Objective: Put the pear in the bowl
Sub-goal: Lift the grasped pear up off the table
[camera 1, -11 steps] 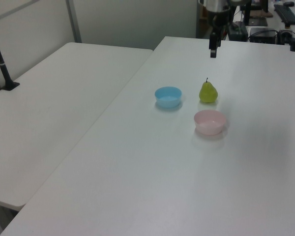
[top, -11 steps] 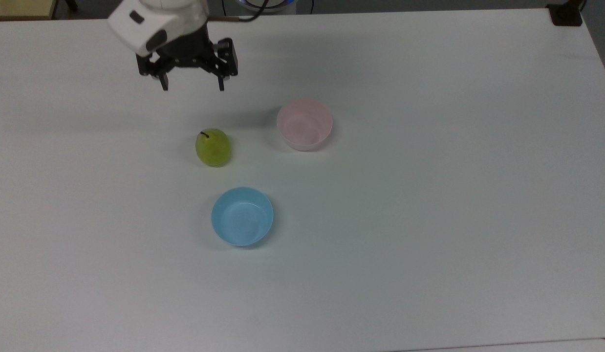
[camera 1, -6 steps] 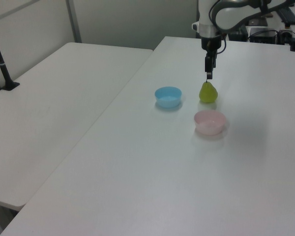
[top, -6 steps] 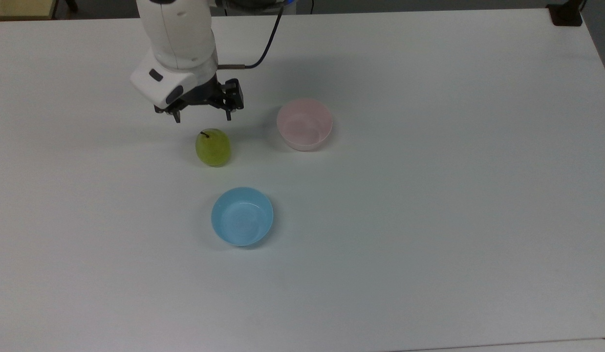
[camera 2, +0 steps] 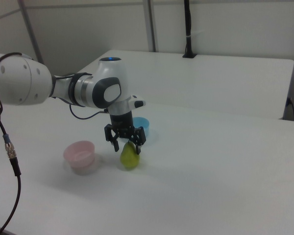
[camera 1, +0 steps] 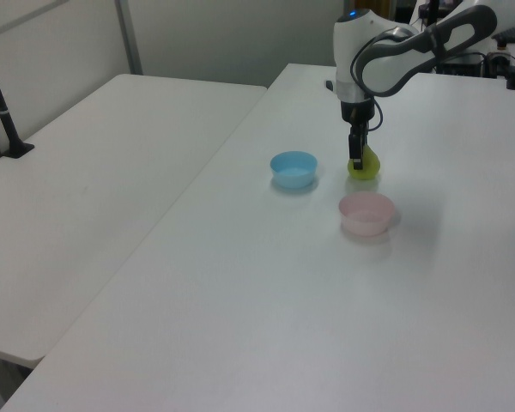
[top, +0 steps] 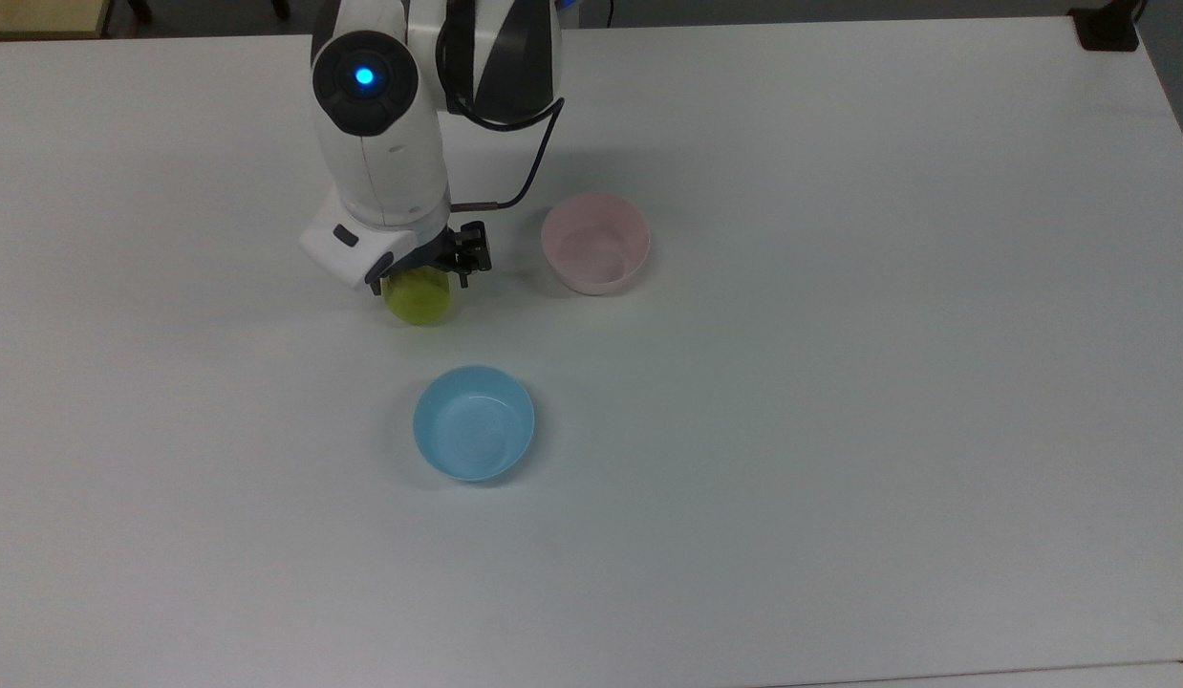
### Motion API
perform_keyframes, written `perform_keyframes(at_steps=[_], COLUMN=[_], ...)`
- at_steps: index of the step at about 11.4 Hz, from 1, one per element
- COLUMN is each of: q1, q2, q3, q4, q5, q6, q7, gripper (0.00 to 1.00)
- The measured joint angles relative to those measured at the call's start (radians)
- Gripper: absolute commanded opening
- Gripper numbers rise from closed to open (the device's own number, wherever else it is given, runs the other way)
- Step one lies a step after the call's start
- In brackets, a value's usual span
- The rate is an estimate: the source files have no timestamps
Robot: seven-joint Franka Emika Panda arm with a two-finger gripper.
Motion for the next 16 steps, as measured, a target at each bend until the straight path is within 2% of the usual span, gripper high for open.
perform_keyframes(at_steps=[2, 3, 7, 10, 12, 16], q1=[0.008, 0.008, 0.008, 0.008, 0.004, 0.006], q2=[0.006, 0.005, -0.001, -0.078, -0.141, -0.204], q3=[0.000, 0.000, 0.001, 0.000, -0.002, -0.005], q4=[0.000, 0.001, 0.002, 0.015, 0.050, 0.118], q5=[-0.015, -0.018, -0.024, -0.024, -0.024, -0.024], q6=[0.001, 0.001, 0.000, -0.051, -0.141, -0.246], q7=[0.000, 0.000, 0.000, 0.000, 0.000, 0.010], gripper=[0.31, 0.23, 0.23, 0.23, 0.23, 0.23])
